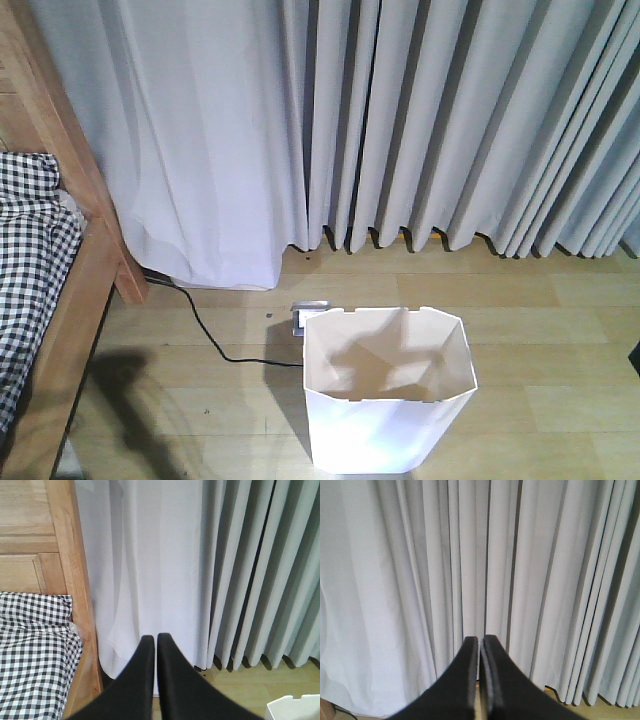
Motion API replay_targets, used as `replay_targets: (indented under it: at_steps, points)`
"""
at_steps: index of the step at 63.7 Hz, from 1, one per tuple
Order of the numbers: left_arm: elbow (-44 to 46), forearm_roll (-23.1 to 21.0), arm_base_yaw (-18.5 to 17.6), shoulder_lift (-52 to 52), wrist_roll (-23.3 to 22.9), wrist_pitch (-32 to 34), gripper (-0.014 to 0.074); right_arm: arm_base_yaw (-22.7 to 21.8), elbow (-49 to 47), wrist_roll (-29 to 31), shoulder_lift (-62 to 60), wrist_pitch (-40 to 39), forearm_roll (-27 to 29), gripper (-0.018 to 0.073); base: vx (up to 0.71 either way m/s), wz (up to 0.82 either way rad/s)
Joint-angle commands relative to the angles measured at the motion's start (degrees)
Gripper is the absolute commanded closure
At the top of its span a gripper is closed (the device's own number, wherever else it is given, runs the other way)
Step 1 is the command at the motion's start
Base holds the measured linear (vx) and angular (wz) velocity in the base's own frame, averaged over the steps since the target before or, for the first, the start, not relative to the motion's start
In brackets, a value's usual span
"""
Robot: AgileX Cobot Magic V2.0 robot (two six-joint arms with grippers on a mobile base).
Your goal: Move trash bin to bedside with robot
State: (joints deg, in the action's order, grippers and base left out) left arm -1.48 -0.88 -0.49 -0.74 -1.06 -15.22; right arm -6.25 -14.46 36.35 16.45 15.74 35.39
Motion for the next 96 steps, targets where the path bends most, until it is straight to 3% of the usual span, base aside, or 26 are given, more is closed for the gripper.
replay_targets:
  at_steps: [1, 28, 36, 40, 49, 56, 61, 96]
  points:
    - [-1.07, -0.18, -0.32, -0.82, -0.25, 3.97, 0.0602, -0.41, -1.69, 0.36, 0.41, -3.79, 0.77, 0.057, 0.0, 0.0]
    - [-1.07, -0.18, -0.32, -0.82, -0.25, 3.97, 0.0602, -0.41, -1.69, 0.36, 0.41, -3.79, 0.77, 0.0568, 0.0, 0.0]
    - [-1.07, -0.18, -0.32, -0.82, -0.25, 3.97, 0.0602, -0.41, 1.79, 0.01, -3.2, -7.31, -3.03, 0.0568, 0.0, 0.0]
    - [-1.07, -0.18, -0.32, -0.82, -0.25, 3.97, 0.0602, -0.41, 4.62, -4.31, -7.49, -6.89, -7.74, 0.0568, 0.0, 0.0]
    - [-1.07, -0.18, -0.32, -0.82, -0.25, 3.97, 0.0602, -0.41, 11.22, -21.5, -18.12, -7.34, -22.12, 0.0568, 0.0, 0.0]
    - [-1.07, -0.18, -0.32, -0.77, -0.25, 3.97, 0.0602, 0.04, 15.15, -31.66, -17.72, -12.1, -28.86, 0.0568, 0.0, 0.0]
    - [-1.07, -0.18, -0.32, -0.77, -0.25, 3.97, 0.0602, 0.94, 16.46, -34.96, -17.85, -12.67, -30.42, 0.0568, 0.0, 0.0]
    - [-1.07, -0.18, -0.32, -0.77, -0.25, 3.97, 0.0602, 2.0, 16.46, -29.37, -17.85, -11.96, -32.94, 0.0568, 0.0, 0.0]
